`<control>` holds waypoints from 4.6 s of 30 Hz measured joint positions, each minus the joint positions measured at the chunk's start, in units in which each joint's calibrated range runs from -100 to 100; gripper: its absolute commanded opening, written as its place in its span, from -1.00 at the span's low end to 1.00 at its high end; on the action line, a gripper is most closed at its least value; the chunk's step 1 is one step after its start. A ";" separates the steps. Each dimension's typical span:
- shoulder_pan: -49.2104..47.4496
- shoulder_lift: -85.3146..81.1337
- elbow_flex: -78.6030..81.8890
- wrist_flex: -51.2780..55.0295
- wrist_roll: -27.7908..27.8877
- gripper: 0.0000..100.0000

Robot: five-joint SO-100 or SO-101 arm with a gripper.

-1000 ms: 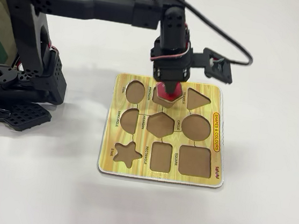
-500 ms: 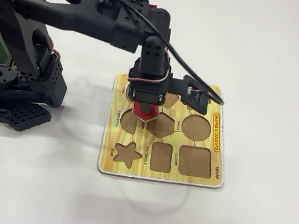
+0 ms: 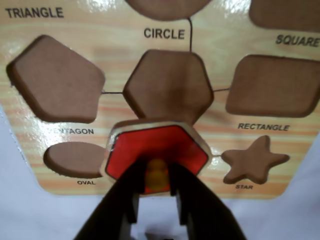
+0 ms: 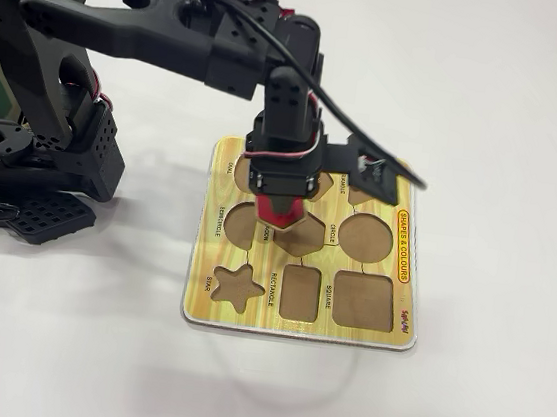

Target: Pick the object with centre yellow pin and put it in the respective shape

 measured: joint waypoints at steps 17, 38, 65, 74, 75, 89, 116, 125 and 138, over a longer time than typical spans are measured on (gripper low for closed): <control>0.00 4.90 -8.36 0.00 -0.31 -0.99; 3.74 11.17 -10.97 0.00 -0.88 -0.99; 0.47 16.24 -17.09 0.00 -4.00 -0.99; -1.22 16.24 -17.09 0.00 -4.00 -0.99; -1.12 16.24 -17.09 0.00 -4.00 -0.99; 3.46 16.24 -17.09 0.00 -4.00 -0.99; 0.56 16.32 -12.14 -0.09 -4.00 -0.99; 0.56 16.32 -11.87 -0.09 -4.00 -0.99; 1.22 16.32 -11.87 -0.09 -4.00 -0.99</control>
